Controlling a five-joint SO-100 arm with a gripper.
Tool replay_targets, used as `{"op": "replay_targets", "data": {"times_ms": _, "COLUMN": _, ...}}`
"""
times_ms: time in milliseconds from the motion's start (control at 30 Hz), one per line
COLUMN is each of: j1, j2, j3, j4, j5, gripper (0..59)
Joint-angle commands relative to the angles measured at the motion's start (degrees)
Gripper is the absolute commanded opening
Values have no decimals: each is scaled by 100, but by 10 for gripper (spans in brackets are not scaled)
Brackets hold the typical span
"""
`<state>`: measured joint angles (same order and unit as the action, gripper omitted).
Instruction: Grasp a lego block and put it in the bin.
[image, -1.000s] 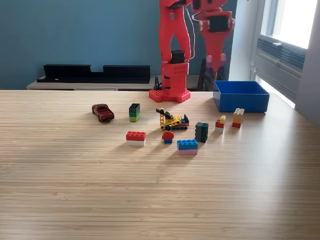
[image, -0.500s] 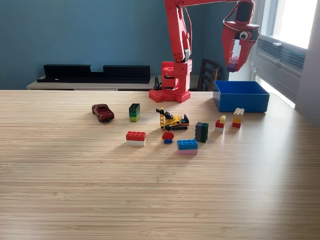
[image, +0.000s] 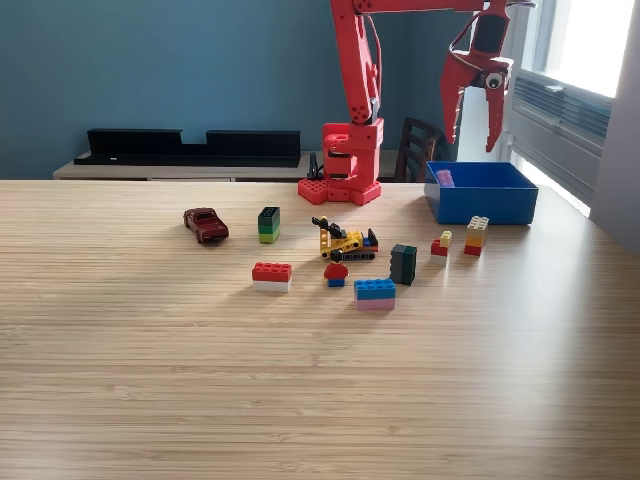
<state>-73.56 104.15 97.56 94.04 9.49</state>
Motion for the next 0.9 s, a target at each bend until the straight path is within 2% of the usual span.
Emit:
{"op": "replay_targets", "data": {"times_ms": 33, "j1": 44, "j2": 343, "j3": -185, "j4": -229, "j5": -35, "gripper": 285}}
{"op": "replay_targets", "data": {"times_ms": 100, "j1": 229, "j2": 343, "j3": -343, "j4": -229, "j5": 35, "gripper": 245}}
{"op": "replay_targets", "data": {"times_ms": 233, "j1": 809, "j2": 343, "j3": -633, "j4": -229, "j5": 158, "gripper": 70}}
{"op": "replay_targets", "data": {"times_ms": 300, "j1": 1213, "j2": 343, "j3": -756, "j4": -229, "j5": 246, "gripper": 9}}
{"op": "replay_targets", "data": {"times_ms": 633, "j1": 3771, "j2": 352, "j3": -773, "j4": -211, "j5": 853, "gripper": 1}}
{"op": "replay_targets", "data": {"times_ms": 900, "j1": 5941, "j2": 352, "j3": -1063, "j4": -229, "j5": 606, "gripper": 1}}
